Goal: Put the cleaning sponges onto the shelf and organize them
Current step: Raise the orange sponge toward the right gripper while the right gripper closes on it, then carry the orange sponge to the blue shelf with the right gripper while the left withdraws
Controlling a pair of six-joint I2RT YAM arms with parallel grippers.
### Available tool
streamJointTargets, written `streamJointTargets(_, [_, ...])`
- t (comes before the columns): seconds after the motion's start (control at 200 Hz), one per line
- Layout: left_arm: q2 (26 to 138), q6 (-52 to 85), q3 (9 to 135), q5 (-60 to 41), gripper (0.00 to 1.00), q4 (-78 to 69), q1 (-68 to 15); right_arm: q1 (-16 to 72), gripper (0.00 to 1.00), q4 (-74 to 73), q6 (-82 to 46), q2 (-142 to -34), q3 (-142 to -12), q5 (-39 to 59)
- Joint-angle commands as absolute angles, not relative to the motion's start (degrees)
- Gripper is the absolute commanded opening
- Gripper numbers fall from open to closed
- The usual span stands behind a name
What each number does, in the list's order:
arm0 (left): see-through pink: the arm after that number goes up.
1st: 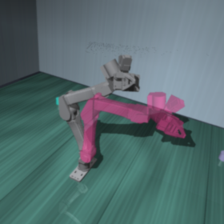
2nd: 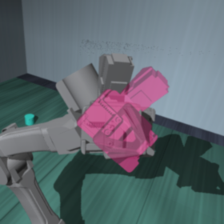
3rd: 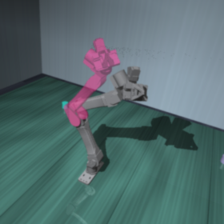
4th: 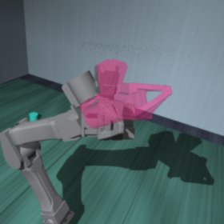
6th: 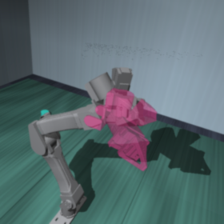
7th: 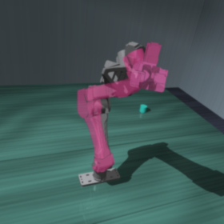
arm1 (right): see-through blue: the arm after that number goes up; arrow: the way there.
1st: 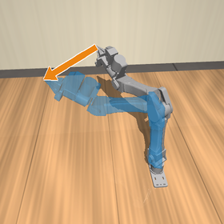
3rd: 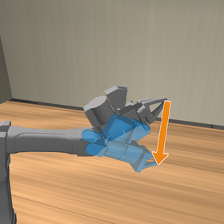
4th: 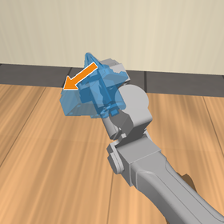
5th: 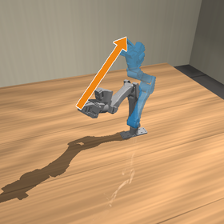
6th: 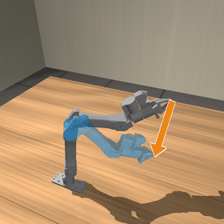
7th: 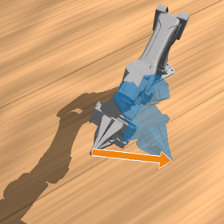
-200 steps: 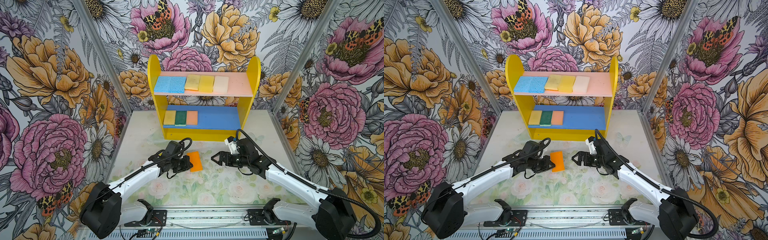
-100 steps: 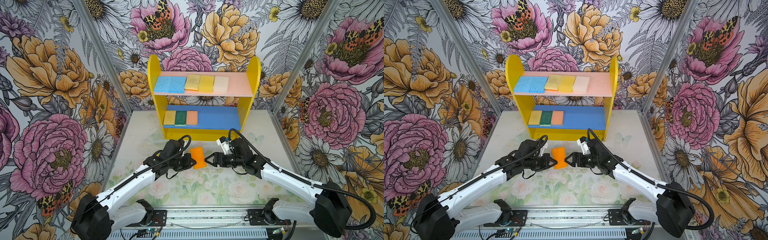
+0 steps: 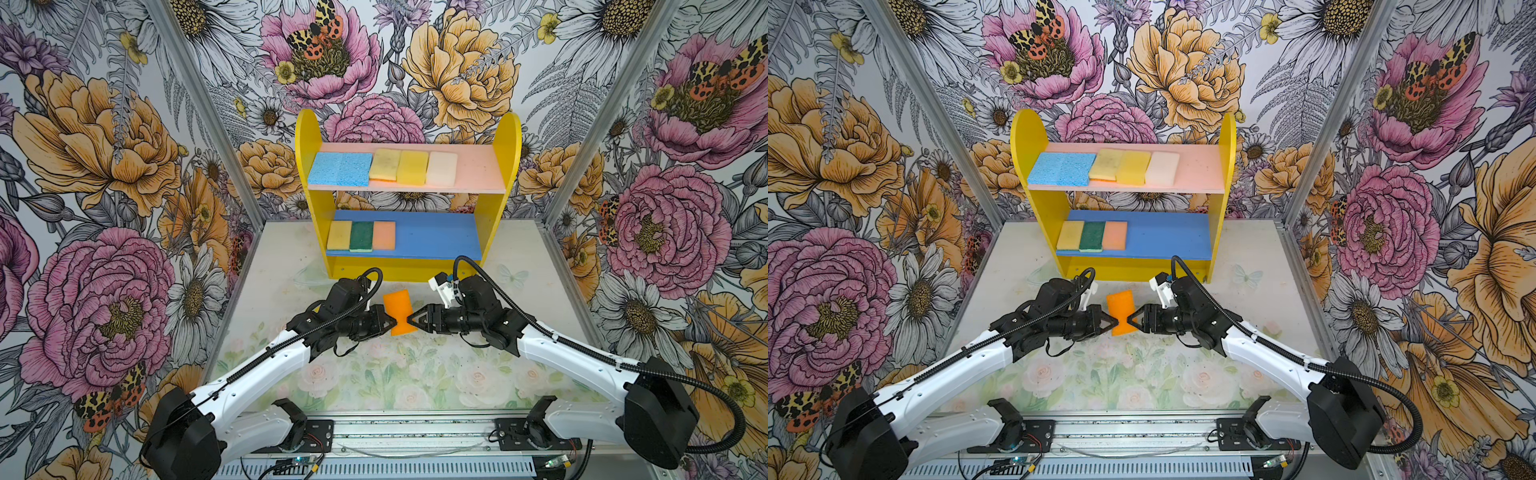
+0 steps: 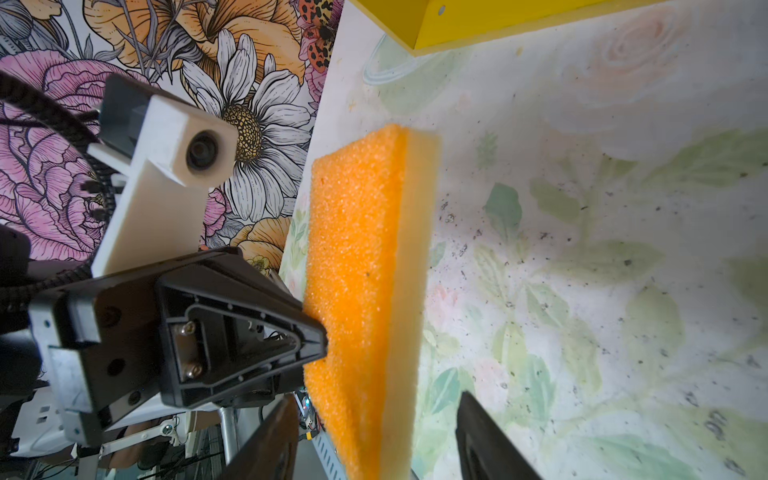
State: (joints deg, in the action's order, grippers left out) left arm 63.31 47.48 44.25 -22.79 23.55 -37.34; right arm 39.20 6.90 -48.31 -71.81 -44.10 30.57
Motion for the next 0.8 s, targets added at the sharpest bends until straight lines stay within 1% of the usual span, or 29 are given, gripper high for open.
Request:
streamJointTargets(0.0, [61.9, 48.1, 45.6, -24.4, 0.0, 21.2, -37.7, 39.8, 0.56, 4.3, -48.8, -72.2, -45.5, 31.6])
streamJointTargets(0.135, [62.0, 48.3, 45.4, -24.4, 0.0, 21.1, -37.7, 39.8, 0.45, 1.3, -50.3, -72.4, -44.8, 32.6])
streamJointTargets(0.315, [62.1, 48.5, 45.3, -24.7, 0.0, 20.7, -37.8, 39.8, 0.28, -2.5, -52.6, -73.4, -43.7, 34.3])
streamJointTargets(0.425, [62.2, 48.5, 45.3, -24.8, 0.0, 20.7, -37.7, 39.8, 0.2, -2.5, -52.6, -73.1, -43.8, 34.0])
streamJointTargets(0.505, [62.2, 48.5, 45.2, -24.7, 0.0, 20.7, -37.6, 39.8, 0.18, -2.4, -52.5, -72.9, -43.9, 33.7])
streamJointTargets(0.55, [62.1, 48.5, 45.0, -24.7, 0.05, 20.8, -37.6, 39.8, 0.17, -2.2, -52.4, -72.8, -43.9, 33.6])
streamJointTargets(0.565, [62.1, 48.5, 44.9, -24.8, 0.08, 20.8, -37.5, 39.8, 0.17, -2.2, -52.3, -72.9, -44.0, 33.6])
streamJointTargets(0.635, [61.7, 48.5, 44.7, -25.0, 0.27, 20.8, -37.1, 39.8, 0.17, -2.0, -52.3, -72.9, -44.1, 33.4])
streamJointTargets(0.69, [61.2, 48.6, 44.4, -25.5, 0.4, 20.9, -36.4, 39.8, 0.16, -1.6, -52.1, -72.9, -44.2, 33.0])
streamJointTargets(0.74, [60.4, 48.5, 44.2, -25.6, 0.48, 21.5, -35.7, 39.7, 0.17, -0.9, -51.9, -72.8, -44.5, 32.6])
streamJointTargets(0.795, [59.3, 48.1, 44.1, -26.0, 0.56, 22.4, -34.6, 39.7, 0.17, -0.3, -51.5, -72.8, -45.0, 32.2])
